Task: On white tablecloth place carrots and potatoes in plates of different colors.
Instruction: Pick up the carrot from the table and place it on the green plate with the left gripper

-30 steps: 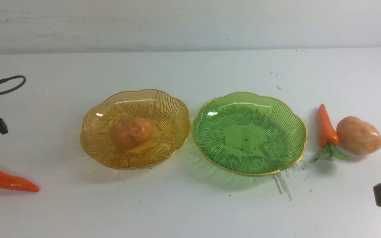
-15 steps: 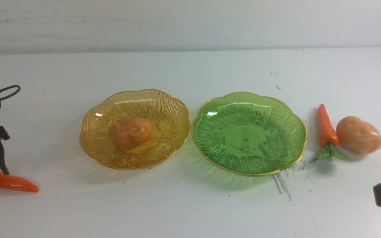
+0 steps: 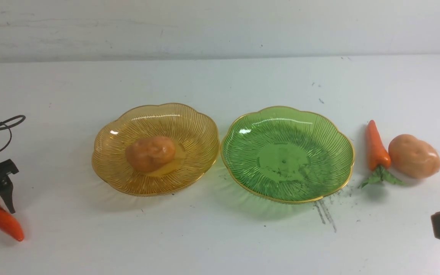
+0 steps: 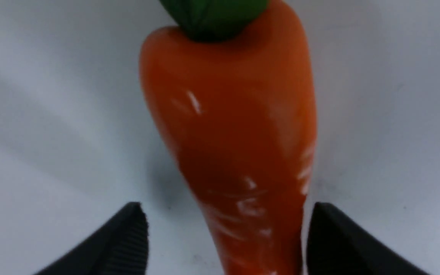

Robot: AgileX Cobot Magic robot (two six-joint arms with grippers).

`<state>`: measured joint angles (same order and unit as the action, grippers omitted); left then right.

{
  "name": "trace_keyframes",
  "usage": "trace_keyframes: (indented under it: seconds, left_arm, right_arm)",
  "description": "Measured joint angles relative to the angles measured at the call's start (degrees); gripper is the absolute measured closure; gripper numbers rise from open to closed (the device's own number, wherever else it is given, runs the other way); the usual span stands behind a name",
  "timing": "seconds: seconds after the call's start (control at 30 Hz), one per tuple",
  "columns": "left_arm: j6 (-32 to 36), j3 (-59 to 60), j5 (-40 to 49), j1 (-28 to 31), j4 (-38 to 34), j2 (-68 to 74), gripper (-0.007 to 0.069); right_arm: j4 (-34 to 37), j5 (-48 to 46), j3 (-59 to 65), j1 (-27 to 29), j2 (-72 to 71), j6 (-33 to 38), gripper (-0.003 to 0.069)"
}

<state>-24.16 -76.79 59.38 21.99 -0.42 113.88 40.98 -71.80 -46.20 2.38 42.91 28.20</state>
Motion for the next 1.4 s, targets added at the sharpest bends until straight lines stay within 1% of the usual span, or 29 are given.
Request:
trace_keyframes:
  seconds: [0.03, 0.07, 0.1, 0.17, 0.2, 0.23, 0.33, 0.4, 0.43, 0.47, 0.53, 0.6, 0.63, 0.67, 0.77, 0.83, 0.87, 0.97, 1.0, 1.07, 1.13, 1.23, 1.3, 1.33, 1.37, 1.4]
  left_arm:
    - [0.1, -0.2, 0.4, 0.0, 0.4, 0.0, 0.0295]
    - [0.5, -0.5, 0.8, 0.0, 0.4, 0.0, 0.0374]
    - [1.7, -1.2, 1.9, 0.0, 0.4, 0.1, 0.0393]
    - [4.5, -3.3, 3.9, -0.1, 0.0, 0.1, 0.0375]
    - [4.5, -3.5, 4.0, -0.1, 0.0, 0.1, 0.0375]
    - [7.3, -5.5, 5.1, -0.5, -0.5, 0.0, 0.0375]
    - [12.7, -10.3, 6.1, -2.9, -2.6, -0.9, 0.0375]
    - [17.4, -14.8, 6.2, -6.1, -6.1, -1.9, 0.0375]
    - [17.8, -15.6, 6.2, -6.8, -6.5, -1.9, 0.0375]
    - [21.7, -18.7, 6.2, -9.9, -10.3, -2.2, 0.0375]
    - [25.1, -21.4, 6.0, -13.5, -14.2, -2.3, 0.0375]
    - [27.7, -23.3, 4.7, -17.5, -17.2, -2.1, 0.0375]
    - [28.2, -23.5, 4.5, -17.9, -17.4, -2.0, 0.0375]
    - [29.3, -24.5, 1.9, -21.2, -18.0, -1.4, 0.0375]
    - [29.6, -24.8, -0.7, -24.0, -17.0, -0.3, 0.0375]
    - [29.2, -24.8, -2.0, -25.8, -14.0, 1.3, 0.0375]
    - [27.9, -24.8, -2.3, -26.7, -11.0, 2.8, 0.0375]
    - [25.3, -24.8, -2.4, -27.2, -7.1, 5.1, 0.0368]
    - [24.2, -24.8, -2.4, -27.2, -6.4, 5.6, 0.0354]
    - [23.8, -24.8, -2.4, -27.2, -6.2, 5.7, 0.035]
    - [23.5, -26.1, -2.4, -27.2, -6.7, 5.7, 0.0373]
    - [23.8, -27.9, -2.0, -27.2, -7.9, 5.7, 0.0374]
    - [26.8, -31.1, -0.4, -27.5, -12.3, 5.7, 0.0374]
    - [26.8, -31.4, -0.3, -27.5, -12.8, 5.7, 0.0374]
    - [29.3, -32.9, 0.3, -28.4, -16.6, 5.7, 0.0374]
    - [30.6, -33.4, 0.4, -28.9, -18.1, 5.7, 0.0374]
  right_arm:
    - [0.0, 0.0, 0.0, 0.0, 0.0, 0.0, 0.0674]
    - [0.0, 0.0, 0.0, 0.0, 0.0, 0.0, 0.0674]
    - [0.0, 0.0, 0.0, 0.0, 0.0, 0.0, 0.0674]
    - [0.0, 0.0, 0.0, 0.0, 0.0, 0.0, 0.0674]
    - [0.0, 0.0, 0.0, 0.0, 0.0, 0.0, 0.0674]
    - [0.0, 0.0, 0.0, 0.0, 0.0, 0.0, 0.0674]
    - [0.0, 0.0, 0.0, 0.0, 0.0, 0.0, 0.0674]
    - [0.0, 0.0, 0.0, 0.0, 0.0, 0.0, 0.0674]
    - [0.0, 0.0, 0.0, 0.0, 0.0, 0.0, 0.0674]
    - [0.0, 0.0, 0.0, 0.0, 0.0, 0.0, 0.0674]
    - [0.0, 0.0, 0.0, 0.0, 0.0, 0.0, 0.0674]
    - [0.0, 0.0, 0.0, 0.0, 0.0, 0.0, 0.0674]
    - [0.0, 0.0, 0.0, 0.0, 0.0, 0.0, 0.0674]
    - [0.0, 0.0, 0.0, 0.0, 0.0, 0.0, 0.0674]
    - [0.0, 0.0, 0.0, 0.0, 0.0, 0.0, 0.0674]
    - [0.0, 0.0, 0.0, 0.0, 0.0, 0.0, 0.0674]
    - [0.0, 0.0, 0.0, 0.0, 0.0, 0.0, 0.0674]
    - [0.0, 0.0, 0.0, 0.0, 0.0, 0.0, 0.0674]
    - [0.0, 0.0, 0.0, 0.0, 0.0, 0.0, 0.0674]
    - [0.0, 0.0, 0.0, 0.0, 0.0, 0.0, 0.0674]
    - [0.0, 0.0, 0.0, 0.0, 0.0, 0.0, 0.0674]
    - [0.0, 0.0, 0.0, 0.0, 0.0, 0.0, 0.0674]
    - [0.0, 0.0, 0.0, 0.0, 0.0, 0.0, 0.0674]
    - [0.0, 0.0, 0.0, 0.0, 0.0, 0.0, 0.0674]
    - [0.0, 0.0, 0.0, 0.0, 0.0, 0.0, 0.0674]
    - [0.0, 0.0, 0.0, 0.0, 0.0, 0.0, 0.0674]
